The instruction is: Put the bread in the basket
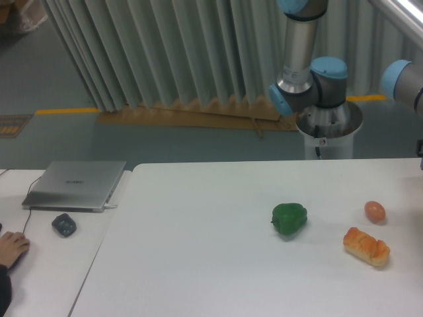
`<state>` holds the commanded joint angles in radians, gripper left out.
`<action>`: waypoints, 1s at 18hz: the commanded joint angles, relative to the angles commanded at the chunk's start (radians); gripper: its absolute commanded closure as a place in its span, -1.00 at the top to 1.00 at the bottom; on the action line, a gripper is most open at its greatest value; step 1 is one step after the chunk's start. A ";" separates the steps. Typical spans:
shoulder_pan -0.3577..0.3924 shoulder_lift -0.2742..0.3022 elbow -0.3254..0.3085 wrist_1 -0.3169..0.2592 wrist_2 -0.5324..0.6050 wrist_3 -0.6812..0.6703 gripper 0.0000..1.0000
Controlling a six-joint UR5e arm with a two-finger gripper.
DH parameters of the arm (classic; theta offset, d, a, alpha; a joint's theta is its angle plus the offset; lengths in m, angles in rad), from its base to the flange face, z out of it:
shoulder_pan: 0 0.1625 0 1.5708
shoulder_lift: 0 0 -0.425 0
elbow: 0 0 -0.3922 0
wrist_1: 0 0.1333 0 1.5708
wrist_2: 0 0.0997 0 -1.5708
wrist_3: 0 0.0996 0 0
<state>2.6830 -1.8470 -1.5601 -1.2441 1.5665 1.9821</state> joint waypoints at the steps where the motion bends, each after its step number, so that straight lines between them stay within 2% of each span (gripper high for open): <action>1: -0.005 -0.001 0.002 0.008 0.000 0.001 1.00; 4: -0.025 -0.003 -0.004 0.032 -0.017 -0.032 1.00; 13: -0.015 -0.001 0.003 0.046 -0.020 -0.019 1.00; 18: -0.015 -0.003 -0.005 0.072 -0.031 -0.025 1.00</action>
<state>2.6675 -1.8500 -1.5647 -1.1720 1.5356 1.9573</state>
